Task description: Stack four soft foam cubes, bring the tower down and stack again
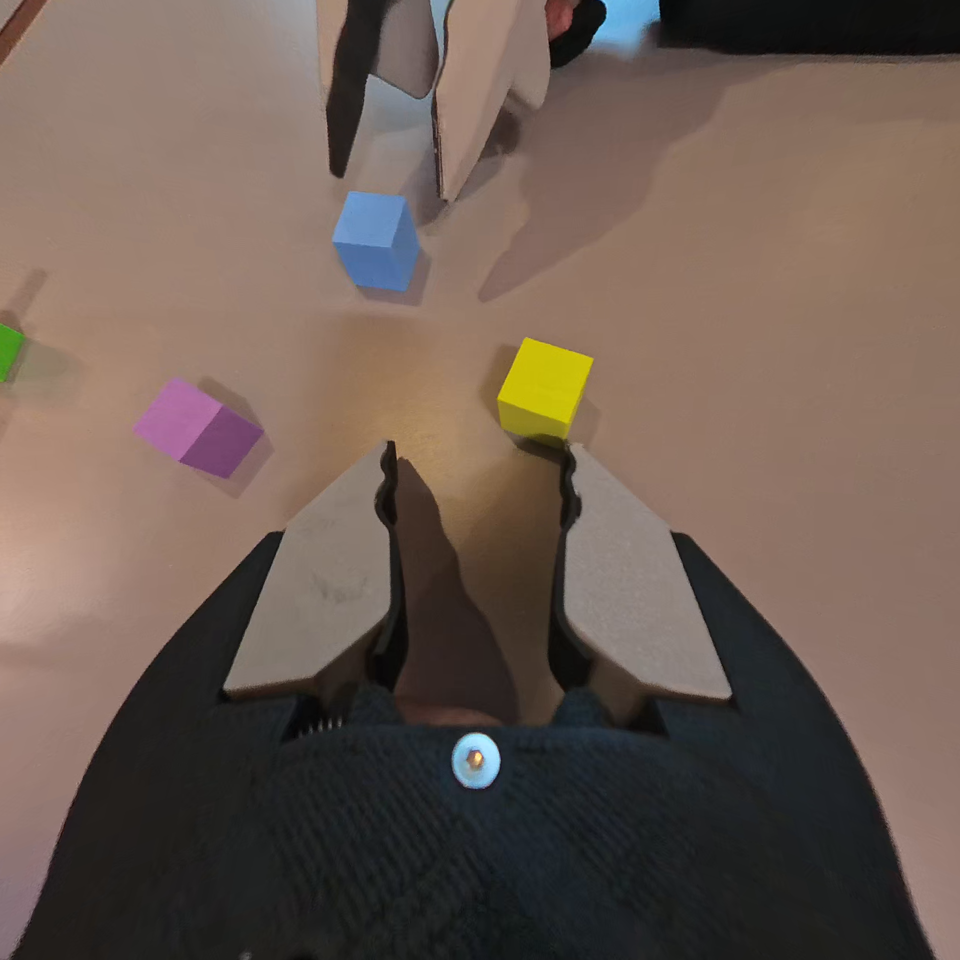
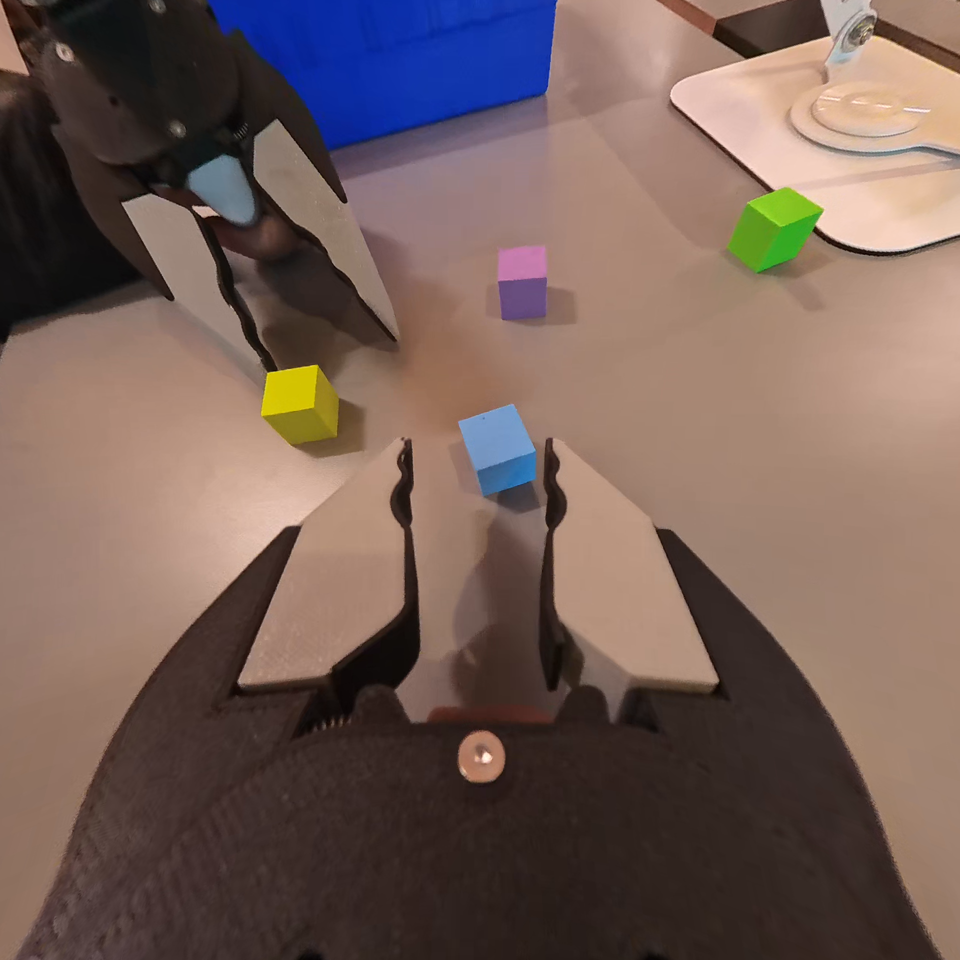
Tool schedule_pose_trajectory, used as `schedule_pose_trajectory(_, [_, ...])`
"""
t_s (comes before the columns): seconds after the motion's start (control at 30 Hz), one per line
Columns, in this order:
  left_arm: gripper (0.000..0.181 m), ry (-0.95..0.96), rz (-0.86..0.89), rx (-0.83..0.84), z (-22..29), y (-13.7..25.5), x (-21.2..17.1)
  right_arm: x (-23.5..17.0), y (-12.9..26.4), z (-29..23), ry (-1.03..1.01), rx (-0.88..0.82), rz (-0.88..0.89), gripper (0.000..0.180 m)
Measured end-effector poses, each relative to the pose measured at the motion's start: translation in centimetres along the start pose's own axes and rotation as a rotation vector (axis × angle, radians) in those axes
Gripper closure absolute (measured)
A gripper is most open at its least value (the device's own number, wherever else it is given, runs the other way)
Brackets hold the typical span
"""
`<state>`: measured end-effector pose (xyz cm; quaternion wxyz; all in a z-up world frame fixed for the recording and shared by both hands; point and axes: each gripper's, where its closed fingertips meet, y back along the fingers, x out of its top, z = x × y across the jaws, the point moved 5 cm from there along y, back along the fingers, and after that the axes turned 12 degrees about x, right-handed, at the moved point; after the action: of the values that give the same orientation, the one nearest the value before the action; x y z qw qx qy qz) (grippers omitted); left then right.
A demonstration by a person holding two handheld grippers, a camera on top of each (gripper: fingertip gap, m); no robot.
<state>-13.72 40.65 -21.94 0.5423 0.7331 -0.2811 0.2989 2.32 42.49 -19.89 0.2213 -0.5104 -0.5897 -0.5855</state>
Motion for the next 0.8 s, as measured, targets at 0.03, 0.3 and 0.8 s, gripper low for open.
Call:
schedule_pose_trajectory(0.03, [0.120,-0.007,0.003,-0.001,0.1,0.0,0.0,0.0,0.0,0.0,-0.001,-0.002,-0.004,0.131])
schedule_pose_trajectory(0.3, [0.128,-0.061,0.024,-0.041,1.6,-0.1,0.6,0.0,0.0,0.3,-0.027,-0.009,0.002,0.131])
schedule_pose_trajectory(0.8, [0.151,-0.107,0.032,0.062,1.9,-1.4,1.9,-0.3,-0.4,0.2,-0.020,-0.008,-0.041,0.134])
